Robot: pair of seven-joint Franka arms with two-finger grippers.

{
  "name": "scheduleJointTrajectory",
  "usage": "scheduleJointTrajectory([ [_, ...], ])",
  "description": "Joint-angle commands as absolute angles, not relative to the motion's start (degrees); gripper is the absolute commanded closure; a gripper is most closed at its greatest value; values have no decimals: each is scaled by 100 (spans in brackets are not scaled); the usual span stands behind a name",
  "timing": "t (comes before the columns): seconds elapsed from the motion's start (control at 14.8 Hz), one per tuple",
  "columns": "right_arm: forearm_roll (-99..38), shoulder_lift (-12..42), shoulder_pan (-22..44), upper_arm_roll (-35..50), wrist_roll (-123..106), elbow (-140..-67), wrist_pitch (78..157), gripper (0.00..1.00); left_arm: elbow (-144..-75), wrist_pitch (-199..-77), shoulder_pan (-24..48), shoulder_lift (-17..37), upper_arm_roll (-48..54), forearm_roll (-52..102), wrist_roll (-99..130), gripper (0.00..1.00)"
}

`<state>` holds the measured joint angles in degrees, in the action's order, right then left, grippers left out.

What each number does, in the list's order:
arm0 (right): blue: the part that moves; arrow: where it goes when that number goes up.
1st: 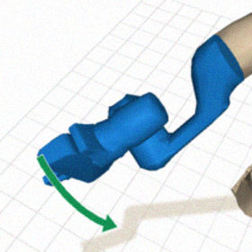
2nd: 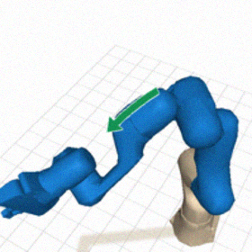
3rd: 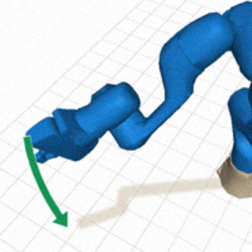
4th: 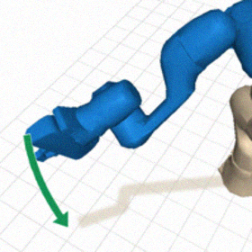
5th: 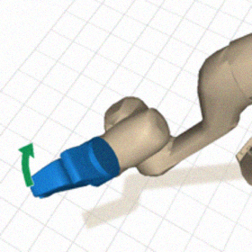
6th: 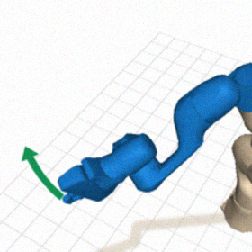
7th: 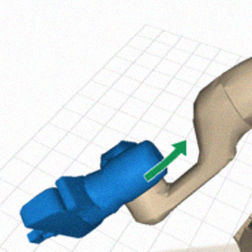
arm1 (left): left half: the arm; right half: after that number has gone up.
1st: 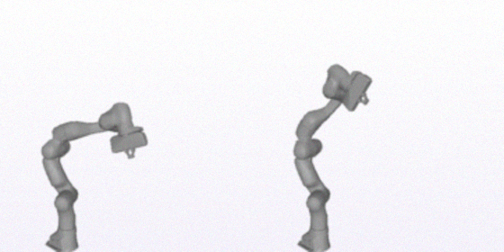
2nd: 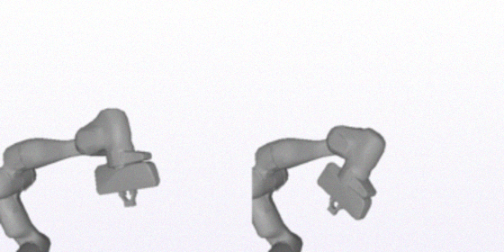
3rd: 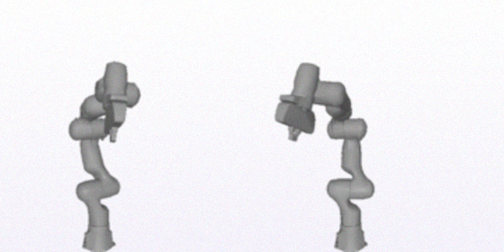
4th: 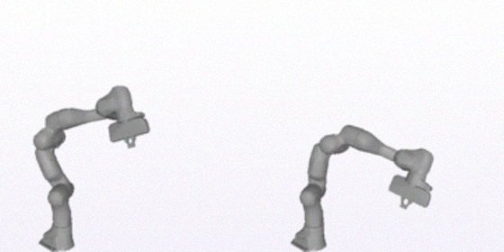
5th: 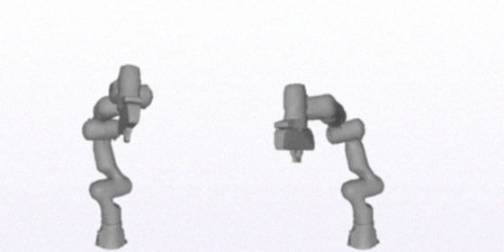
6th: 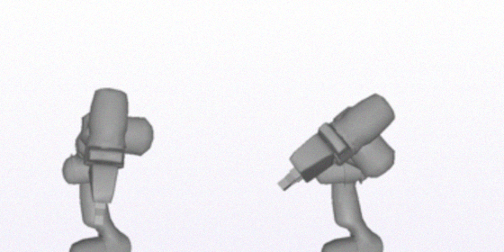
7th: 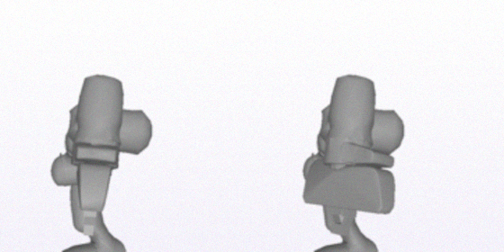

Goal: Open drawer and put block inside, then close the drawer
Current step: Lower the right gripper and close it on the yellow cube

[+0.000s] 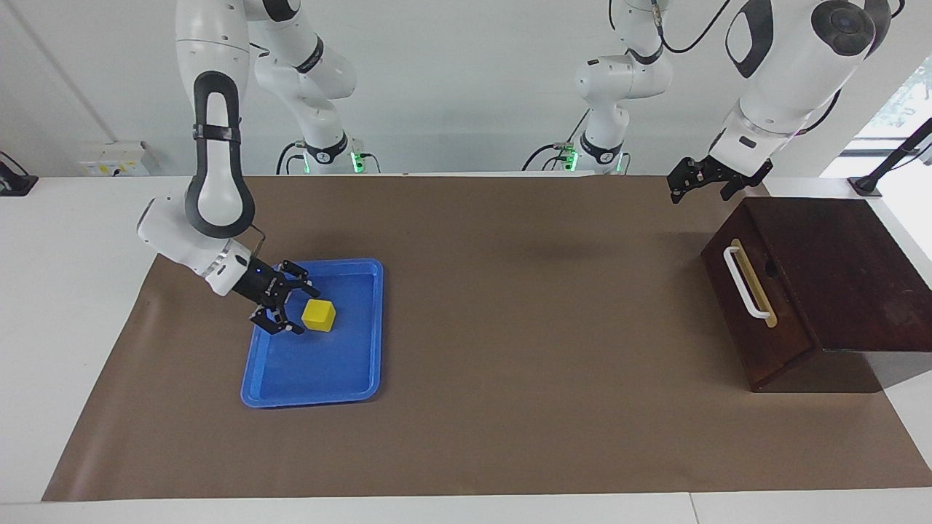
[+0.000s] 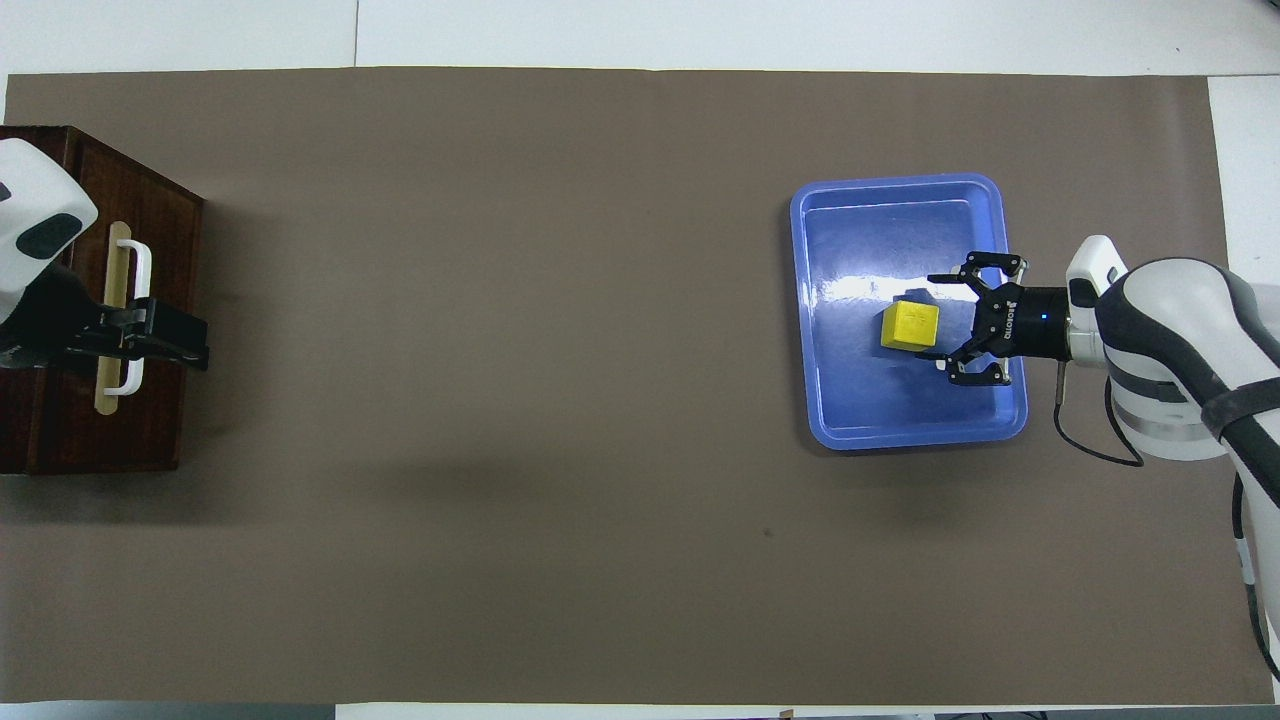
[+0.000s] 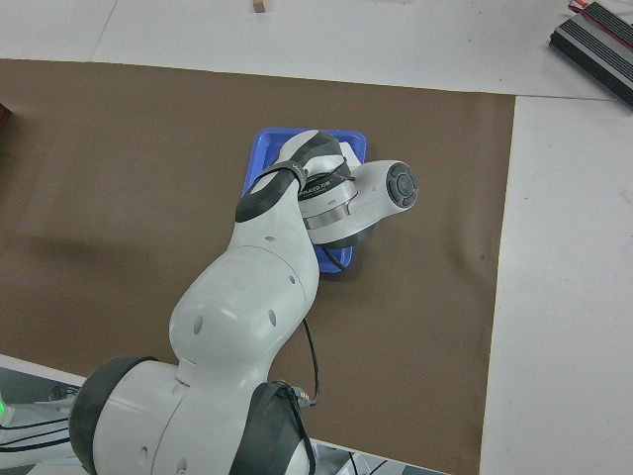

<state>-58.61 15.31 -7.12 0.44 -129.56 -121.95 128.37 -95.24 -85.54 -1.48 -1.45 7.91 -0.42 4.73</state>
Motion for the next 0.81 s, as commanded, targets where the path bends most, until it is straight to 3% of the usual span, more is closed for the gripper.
scheduleJointTrajectory([
  [0.0, -6091, 1591, -624, 70, -13131, -12164, 12990, 0, -9545, -8464, -132, -211, 747, 9, 448, 0],
  [0.67, -6091, 1608, -615, 70, -13227, -12225, 13104, 0, -9545, -8464, -132, -211, 747, 9, 448, 0],
  [0.74, -6091, 1600, -615, 70, -13228, -12226, 13104, 6, -9545, -8464, -132, -211, 747, 9, 448, 0],
])
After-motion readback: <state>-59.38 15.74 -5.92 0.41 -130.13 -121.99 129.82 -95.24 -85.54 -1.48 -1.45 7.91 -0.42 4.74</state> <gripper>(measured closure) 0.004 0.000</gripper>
